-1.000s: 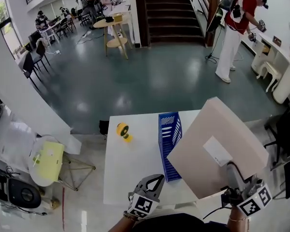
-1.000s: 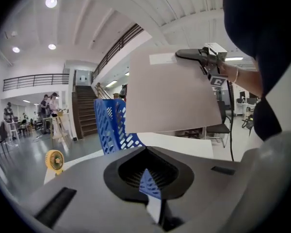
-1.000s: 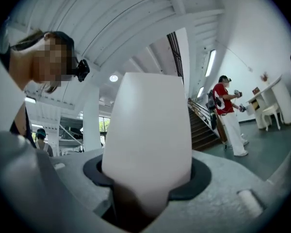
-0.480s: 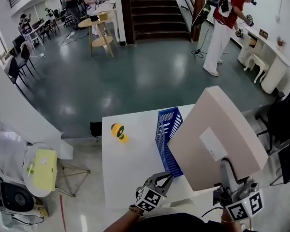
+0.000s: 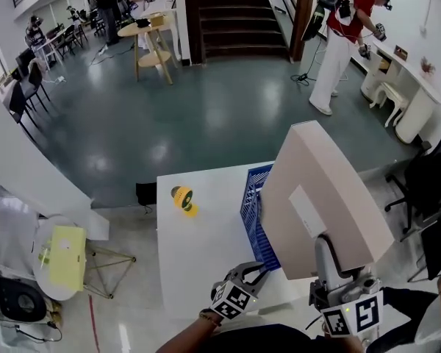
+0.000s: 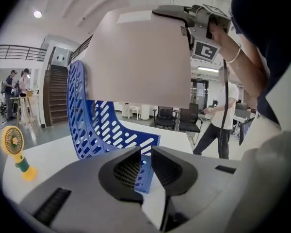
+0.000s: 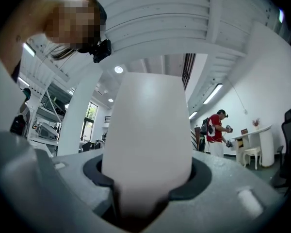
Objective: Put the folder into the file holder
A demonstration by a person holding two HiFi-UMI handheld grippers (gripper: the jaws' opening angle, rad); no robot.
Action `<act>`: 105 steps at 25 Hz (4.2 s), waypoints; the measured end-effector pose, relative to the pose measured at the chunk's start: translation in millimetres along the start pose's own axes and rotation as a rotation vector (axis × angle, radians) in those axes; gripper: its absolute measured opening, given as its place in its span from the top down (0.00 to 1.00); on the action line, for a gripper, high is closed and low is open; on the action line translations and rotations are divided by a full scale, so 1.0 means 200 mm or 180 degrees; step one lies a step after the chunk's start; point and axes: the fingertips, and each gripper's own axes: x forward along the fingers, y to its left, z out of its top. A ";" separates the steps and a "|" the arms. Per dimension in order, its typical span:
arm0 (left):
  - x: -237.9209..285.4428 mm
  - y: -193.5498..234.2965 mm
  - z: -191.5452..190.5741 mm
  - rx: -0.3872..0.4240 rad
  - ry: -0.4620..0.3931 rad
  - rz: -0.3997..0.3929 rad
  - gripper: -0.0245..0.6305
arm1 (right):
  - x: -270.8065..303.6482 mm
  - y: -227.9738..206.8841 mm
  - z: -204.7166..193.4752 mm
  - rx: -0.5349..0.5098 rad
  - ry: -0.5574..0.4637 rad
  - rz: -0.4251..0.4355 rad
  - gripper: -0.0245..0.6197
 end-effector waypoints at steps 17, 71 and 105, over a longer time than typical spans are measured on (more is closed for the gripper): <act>-0.15 0.06 -0.04 -0.0091 -0.0164 0.0005 0.87 | 0.13 0.14 -0.33 -0.0340 -0.0131 -0.0149 0.54; -0.76 0.40 0.22 -0.0189 -0.0997 0.1511 0.87 | -0.08 0.11 -0.89 0.0167 0.0536 0.0069 0.45; -0.81 -0.03 0.30 -0.0397 -0.0992 0.2187 0.87 | -0.52 -0.16 -0.86 0.0483 0.0998 0.0752 0.96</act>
